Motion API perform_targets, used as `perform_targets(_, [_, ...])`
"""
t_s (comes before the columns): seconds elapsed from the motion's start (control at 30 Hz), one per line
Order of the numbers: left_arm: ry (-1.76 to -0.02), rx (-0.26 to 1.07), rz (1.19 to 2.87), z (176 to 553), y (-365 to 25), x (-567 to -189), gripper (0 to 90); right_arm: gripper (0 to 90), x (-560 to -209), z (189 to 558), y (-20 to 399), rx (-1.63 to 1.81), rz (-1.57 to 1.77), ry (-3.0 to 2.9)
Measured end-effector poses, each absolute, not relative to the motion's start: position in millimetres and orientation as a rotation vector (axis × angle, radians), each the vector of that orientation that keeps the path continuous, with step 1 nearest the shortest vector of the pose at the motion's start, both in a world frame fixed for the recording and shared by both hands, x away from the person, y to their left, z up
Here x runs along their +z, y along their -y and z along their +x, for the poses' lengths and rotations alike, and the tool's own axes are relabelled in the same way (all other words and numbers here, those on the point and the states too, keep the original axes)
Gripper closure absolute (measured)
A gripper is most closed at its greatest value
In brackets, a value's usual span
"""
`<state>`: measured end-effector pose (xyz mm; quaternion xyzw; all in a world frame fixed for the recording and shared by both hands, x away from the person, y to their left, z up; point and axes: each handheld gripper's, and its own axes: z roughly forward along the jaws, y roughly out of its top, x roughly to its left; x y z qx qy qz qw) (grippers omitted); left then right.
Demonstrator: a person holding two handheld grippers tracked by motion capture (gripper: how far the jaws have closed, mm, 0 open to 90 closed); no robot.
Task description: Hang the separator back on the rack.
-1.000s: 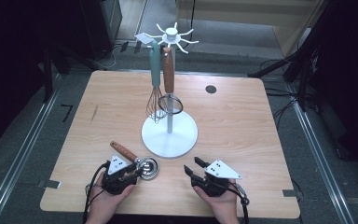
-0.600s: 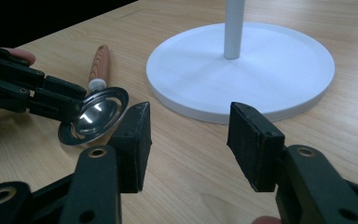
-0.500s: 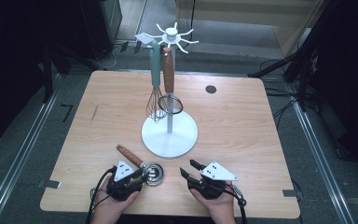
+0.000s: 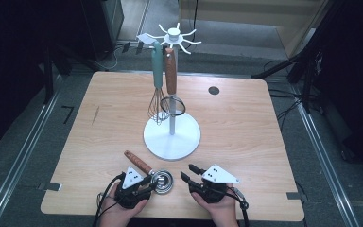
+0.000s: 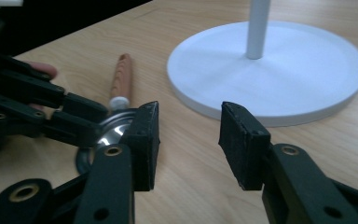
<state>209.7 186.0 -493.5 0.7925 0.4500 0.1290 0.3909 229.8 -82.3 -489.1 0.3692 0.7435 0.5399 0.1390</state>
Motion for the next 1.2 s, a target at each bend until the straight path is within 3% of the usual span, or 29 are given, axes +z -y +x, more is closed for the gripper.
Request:
perform_targets(0.17, [-1.132,0.310,2.016,208.0,-182.0,-493.7,66.6,67.1,-487.1,227.2,77.3,1.575,1.067,-2.208])
perform_targets(0.8, [-1.031,0.229,1.990,204.5,-176.9,-491.4,60.5,65.7,-497.2,227.4,61.2,1.396,1.090,-2.300])
perform_targets(0.9, [-1.042,0.233,1.971,205.5,-185.0,-487.6,62.0,65.9,-496.9,226.4,61.7,1.397,1.075,-2.301])
perform_targets(1.2, [-1.076,0.256,1.918,210.3,-211.0,-481.8,72.0,79.4,-497.0,225.2,57.1,1.452,0.998,-2.374])
